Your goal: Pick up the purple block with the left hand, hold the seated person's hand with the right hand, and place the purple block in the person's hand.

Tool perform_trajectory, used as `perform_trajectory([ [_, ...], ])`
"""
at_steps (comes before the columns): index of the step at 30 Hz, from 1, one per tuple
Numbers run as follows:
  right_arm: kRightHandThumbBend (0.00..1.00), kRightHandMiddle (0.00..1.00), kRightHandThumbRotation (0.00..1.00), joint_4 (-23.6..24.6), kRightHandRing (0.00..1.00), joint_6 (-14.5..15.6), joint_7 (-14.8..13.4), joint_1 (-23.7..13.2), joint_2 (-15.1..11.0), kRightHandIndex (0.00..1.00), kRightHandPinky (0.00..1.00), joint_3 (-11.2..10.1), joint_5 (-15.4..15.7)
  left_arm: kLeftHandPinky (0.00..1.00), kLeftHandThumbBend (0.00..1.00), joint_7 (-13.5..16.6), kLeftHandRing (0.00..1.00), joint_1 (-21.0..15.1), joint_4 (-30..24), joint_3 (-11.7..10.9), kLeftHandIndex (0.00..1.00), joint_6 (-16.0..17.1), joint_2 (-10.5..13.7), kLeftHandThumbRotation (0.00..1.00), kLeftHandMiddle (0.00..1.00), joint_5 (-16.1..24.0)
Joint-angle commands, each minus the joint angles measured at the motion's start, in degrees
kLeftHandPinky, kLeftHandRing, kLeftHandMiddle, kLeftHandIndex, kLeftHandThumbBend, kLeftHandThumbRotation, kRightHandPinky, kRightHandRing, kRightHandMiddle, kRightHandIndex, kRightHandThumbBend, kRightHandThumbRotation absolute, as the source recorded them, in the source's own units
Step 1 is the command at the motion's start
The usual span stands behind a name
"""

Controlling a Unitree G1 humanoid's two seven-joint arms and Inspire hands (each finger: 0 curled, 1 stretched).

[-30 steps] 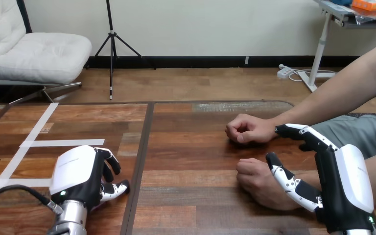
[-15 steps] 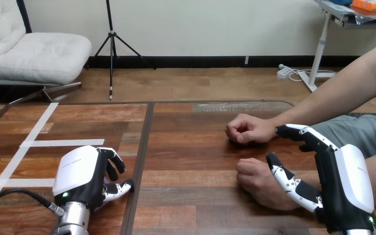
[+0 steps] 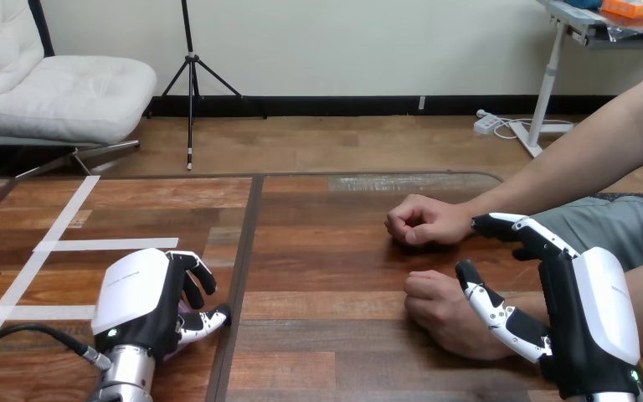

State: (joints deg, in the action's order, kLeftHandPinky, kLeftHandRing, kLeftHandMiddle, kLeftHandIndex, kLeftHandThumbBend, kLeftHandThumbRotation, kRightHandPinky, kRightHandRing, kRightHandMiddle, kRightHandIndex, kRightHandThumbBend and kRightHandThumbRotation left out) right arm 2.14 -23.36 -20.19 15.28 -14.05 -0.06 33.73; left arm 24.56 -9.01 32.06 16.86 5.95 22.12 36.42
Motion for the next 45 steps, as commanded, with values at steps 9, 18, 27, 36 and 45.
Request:
perform_trajectory([
  [9, 0.41, 0.71, 0.4, 3.08, 0.73, 0.15, 0.21, -2.36, -0.22, 0.69, 0.65, -0.27, -0.15, 0.25, 0.55, 1.55, 0.33, -1.82, -1.07, -1.32, 0.46, 2.24, -0.11, 0.06, 0.41, -0.73],
  [18, 0.42, 0.71, 0.4, 2.97, 0.73, 0.03, 0.29, -2.32, -0.14, 0.69, 0.65, -0.25, -0.41, 0.25, 0.56, 2.87, 0.33, -1.57, -0.62, -1.59, 0.46, 4.94, -0.04, 0.03, 0.42, -1.55],
  [27, 0.42, 0.71, 0.41, 2.83, 0.73, -0.14, 0.05, -2.32, -0.25, 0.69, 0.65, -0.23, -0.06, 0.26, 0.56, 4.74, 0.34, -1.6, 0.73, -1.62, 0.47, 9.51, 0.22, 0.04, 0.43, -2.01],
  [36, 0.42, 0.71, 0.41, 2.89, 0.73, -0.18, 0.07, -2.23, -0.3, 0.69, 0.64, -0.25, -0.01, 0.25, 0.57, 5.16, 0.32, -1.54, 2.52, -2.49, 0.47, 15.72, -0.46, 0.08, 0.42, -5.2],
  [45, 0.42, 0.71, 0.43, 2.94, 0.73, 0.08, 0.17, -2.19, -0.35, 0.69, 0.64, -0.32, 0.08, 0.25, 0.61, 4.3, 0.32, -1.4, 4.58, -4.07, 0.48, 23.35, -1.91, 0.11, 0.43, -9.86],
])
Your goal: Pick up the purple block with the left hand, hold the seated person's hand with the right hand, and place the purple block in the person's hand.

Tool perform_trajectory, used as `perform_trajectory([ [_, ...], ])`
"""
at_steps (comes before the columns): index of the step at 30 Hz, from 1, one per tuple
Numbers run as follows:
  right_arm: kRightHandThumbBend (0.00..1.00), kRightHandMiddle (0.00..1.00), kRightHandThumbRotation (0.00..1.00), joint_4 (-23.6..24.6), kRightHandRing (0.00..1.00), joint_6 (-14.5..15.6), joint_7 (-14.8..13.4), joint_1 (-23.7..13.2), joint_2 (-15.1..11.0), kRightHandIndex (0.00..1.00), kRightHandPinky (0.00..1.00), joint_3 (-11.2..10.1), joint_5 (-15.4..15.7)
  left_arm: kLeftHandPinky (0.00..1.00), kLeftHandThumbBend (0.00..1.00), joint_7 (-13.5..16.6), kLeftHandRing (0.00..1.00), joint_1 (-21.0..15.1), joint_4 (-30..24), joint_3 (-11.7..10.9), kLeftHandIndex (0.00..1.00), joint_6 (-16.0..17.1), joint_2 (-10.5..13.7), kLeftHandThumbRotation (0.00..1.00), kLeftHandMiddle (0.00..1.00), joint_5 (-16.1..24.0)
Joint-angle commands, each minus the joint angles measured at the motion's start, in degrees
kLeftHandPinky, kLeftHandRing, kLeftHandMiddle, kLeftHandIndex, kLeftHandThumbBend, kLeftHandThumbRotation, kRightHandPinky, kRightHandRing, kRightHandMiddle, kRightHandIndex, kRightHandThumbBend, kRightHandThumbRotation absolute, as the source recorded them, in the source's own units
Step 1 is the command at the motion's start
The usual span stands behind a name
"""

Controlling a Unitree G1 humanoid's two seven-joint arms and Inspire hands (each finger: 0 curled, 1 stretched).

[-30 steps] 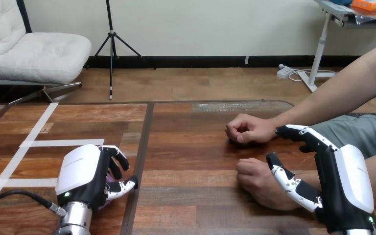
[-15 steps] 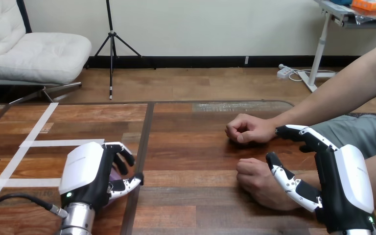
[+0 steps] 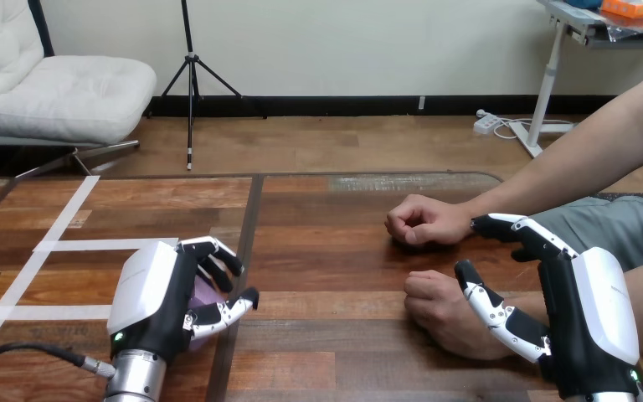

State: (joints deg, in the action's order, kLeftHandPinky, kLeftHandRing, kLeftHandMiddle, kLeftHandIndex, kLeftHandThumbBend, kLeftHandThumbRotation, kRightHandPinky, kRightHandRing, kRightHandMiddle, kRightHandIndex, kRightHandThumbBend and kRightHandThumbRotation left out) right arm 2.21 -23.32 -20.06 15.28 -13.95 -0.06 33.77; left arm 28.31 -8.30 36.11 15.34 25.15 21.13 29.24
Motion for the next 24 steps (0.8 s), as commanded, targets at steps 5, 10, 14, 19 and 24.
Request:
perform_trajectory([
  [5, 0.42, 0.71, 0.43, 2.9, 0.73, 0.13, 0.15, -2.2, -0.48, 0.69, 0.64, -0.38, -0.03, 0.26, 0.64, -0.28, 0.33, -1.77, 1.17, -3.57, 0.49, 8.43, -1.98, 0.13, 0.44, -5.46],
  [10, 0.42, 0.71, 0.43, 2.84, 0.73, 0.12, 0.24, -2.29, -0.54, 0.69, 0.64, -0.46, -0.08, 0.26, 0.67, -1.99, 0.34, -1.32, 1.44, -4.69, 0.49, 12.71, -3.17, 0.15, 0.44, -8.56],
  [14, 0.42, 0.71, 0.44, 2.66, 0.73, -0.08, 0.27, -2.41, -0.55, 0.7, 0.64, -0.47, -0.3, 0.27, 0.69, -3.53, 0.35, -1.11, 1.76, -5.48, 0.49, 16.27, -4.06, 0.16, 0.45, -10.97],
  [19, 0.42, 0.71, 0.43, 2.5, 0.73, -0.07, 0.23, -2.58, -0.6, 0.7, 0.64, -0.44, -0.15, 0.28, 0.71, -5.66, 0.36, -0.91, 2.29, -6.56, 0.49, 20.59, -5.48, 0.17, 0.46, -14.13],
  [24, 0.42, 0.71, 0.43, 2.3, 0.73, -0.21, 0.22, -2.77, -0.66, 0.7, 0.64, -0.4, -0.18, 0.29, 0.74, -7.34, 0.37, -0.71, 2.54, -7.48, 0.5, 23.57, -6.79, 0.17, 0.46, -16.14],
])
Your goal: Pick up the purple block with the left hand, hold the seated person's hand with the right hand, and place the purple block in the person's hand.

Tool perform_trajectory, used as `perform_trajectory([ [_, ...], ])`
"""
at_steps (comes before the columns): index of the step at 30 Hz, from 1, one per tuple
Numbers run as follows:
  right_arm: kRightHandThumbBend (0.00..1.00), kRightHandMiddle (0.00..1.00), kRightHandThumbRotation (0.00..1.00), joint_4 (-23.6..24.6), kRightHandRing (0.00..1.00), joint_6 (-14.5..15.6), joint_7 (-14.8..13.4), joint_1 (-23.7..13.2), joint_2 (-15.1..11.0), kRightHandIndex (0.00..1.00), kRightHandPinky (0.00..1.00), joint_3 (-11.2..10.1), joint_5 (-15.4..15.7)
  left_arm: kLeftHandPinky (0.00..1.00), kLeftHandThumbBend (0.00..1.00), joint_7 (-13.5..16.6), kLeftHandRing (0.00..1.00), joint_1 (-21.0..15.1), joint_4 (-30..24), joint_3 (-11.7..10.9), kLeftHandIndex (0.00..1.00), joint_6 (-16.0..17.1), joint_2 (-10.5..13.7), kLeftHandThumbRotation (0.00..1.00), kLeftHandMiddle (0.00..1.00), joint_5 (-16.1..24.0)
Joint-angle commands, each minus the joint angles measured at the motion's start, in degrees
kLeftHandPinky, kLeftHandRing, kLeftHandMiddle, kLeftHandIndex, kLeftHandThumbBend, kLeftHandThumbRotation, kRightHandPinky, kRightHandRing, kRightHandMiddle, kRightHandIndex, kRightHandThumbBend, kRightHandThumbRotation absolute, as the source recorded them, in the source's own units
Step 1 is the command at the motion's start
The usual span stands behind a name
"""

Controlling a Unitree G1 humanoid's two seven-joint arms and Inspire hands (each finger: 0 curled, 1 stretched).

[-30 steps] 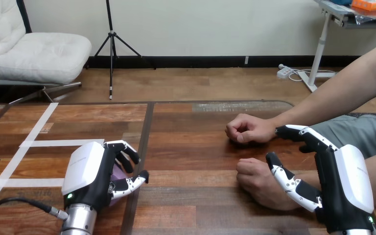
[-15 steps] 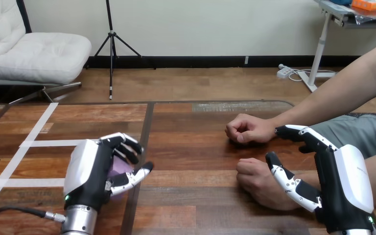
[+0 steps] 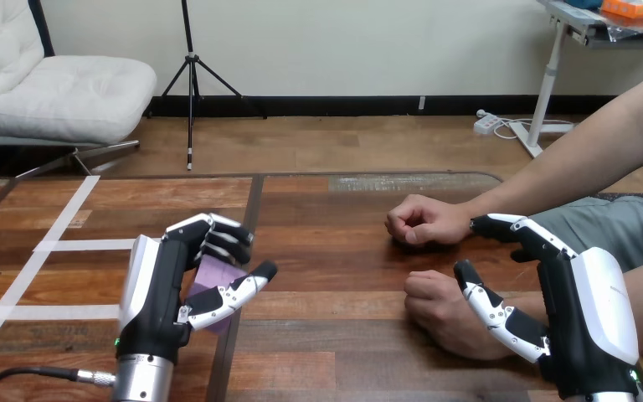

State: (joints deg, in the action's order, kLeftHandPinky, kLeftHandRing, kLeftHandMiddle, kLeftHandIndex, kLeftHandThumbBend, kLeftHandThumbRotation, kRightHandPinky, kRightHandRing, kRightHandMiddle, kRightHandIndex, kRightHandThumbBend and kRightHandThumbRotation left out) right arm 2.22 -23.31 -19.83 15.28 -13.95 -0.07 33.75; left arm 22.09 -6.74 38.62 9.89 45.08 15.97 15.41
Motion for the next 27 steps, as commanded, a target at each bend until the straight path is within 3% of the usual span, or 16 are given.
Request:
perform_trajectory([
  [1, 0.42, 0.71, 0.43, 2.27, 0.73, -0.2, 0.06, -2.79, -0.64, 0.7, 0.64, -0.38, -0.23, 0.29, 0.74, -1.71, 0.37, -2.16, 0.02, -2.2, 0.5, 4.45, -2.04, 0.17, 0.46, -3.11],
  [14, 0.42, 0.71, 0.43, 2.03, 0.73, -0.35, 0.33, -3.07, -0.68, 0.7, 0.64, -0.34, -0.64, 0.3, 0.78, -5.36, 0.38, -1.95, 0.71, -4.16, 0.51, 10.5, -5.58, 0.19, 0.48, -6.55],
  [27, 0.44, 0.71, 0.4, 2.36, 0.73, -0.03, 0.48, -3.15, -1.2, 0.7, 0.65, -0.67, -0.08, 0.31, 0.8, -9.53, 0.39, -2.02, 1.67, -6.24, 0.51, 13.68, -9.2, 0.19, 0.48, -10.25],
])
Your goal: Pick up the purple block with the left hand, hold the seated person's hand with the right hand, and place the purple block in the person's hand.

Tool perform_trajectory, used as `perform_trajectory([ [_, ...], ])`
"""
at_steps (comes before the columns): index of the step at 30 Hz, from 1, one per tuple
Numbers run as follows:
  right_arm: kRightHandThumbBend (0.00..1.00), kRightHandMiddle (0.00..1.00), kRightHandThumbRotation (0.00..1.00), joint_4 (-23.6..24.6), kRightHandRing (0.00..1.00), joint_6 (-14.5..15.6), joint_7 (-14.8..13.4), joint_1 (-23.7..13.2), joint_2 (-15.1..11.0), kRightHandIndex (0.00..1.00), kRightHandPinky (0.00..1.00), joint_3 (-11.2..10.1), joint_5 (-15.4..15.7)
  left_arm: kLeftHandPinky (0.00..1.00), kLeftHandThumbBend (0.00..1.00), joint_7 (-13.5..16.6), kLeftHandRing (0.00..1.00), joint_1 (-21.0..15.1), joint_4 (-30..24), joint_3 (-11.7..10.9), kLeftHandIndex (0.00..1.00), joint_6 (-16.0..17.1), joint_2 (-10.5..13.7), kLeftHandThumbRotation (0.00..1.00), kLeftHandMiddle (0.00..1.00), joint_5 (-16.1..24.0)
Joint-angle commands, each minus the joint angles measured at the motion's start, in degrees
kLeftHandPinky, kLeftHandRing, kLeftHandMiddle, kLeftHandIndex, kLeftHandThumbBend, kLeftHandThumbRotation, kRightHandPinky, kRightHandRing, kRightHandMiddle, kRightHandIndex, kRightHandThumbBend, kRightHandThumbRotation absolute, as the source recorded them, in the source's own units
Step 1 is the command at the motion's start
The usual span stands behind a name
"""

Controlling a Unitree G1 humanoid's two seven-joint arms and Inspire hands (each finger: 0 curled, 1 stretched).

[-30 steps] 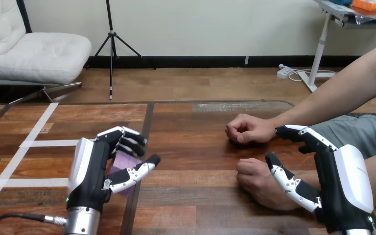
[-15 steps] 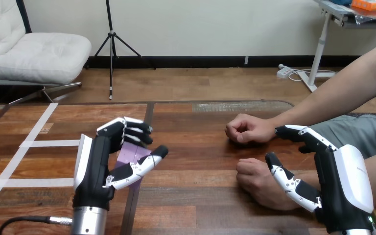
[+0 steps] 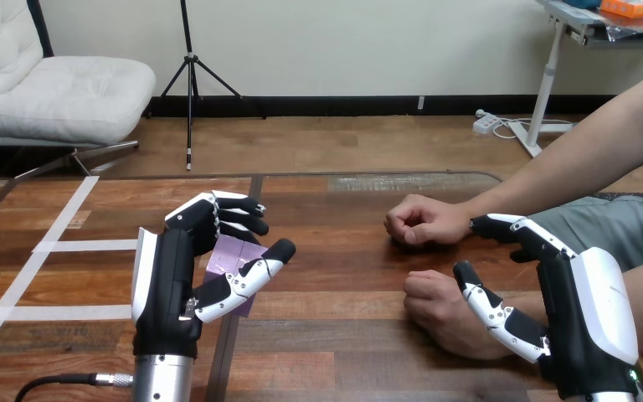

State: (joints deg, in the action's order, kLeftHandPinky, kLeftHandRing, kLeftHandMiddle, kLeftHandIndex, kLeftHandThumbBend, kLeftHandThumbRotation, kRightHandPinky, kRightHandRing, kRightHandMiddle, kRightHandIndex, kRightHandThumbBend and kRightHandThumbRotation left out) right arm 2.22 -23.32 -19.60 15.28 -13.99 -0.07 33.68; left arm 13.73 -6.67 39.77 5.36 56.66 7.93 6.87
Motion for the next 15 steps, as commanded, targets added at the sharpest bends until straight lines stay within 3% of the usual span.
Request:
perform_trajectory([
  [1, 0.45, 0.72, 0.4, 2.48, 0.73, 0.16, 0.44, -3.12, -1.21, 0.7, 0.65, -0.72, -0.05, 0.31, 0.8, -1.38, 0.39, -2.11, 0.58, -1.8, 0.51, 2.27, -1.32, 0.19, 0.48, -1.9],
  [7, 0.49, 0.73, 0.36, 2.99, 0.74, 0.62, 1.38, -3.04, -2.03, 0.72, 0.67, -1.08, 0.34, 0.31, 0.81, -3.37, 0.39, -2.15, 0.83, -2.43, 0.51, 3.09, -2.43, 0.18, 0.48, -3.56],
  [15, 0.56, 0.77, 0.31, 5.24, 0.77, 3.41, 4.21, -2.6, -3.66, 0.76, 0.7, -1.41, 2.27, 0.31, 0.81, -6.01, 0.39, -2.2, 1.17, -3.2, 0.51, 4.13, -3.54, 0.17, 0.48, -5.08],
])
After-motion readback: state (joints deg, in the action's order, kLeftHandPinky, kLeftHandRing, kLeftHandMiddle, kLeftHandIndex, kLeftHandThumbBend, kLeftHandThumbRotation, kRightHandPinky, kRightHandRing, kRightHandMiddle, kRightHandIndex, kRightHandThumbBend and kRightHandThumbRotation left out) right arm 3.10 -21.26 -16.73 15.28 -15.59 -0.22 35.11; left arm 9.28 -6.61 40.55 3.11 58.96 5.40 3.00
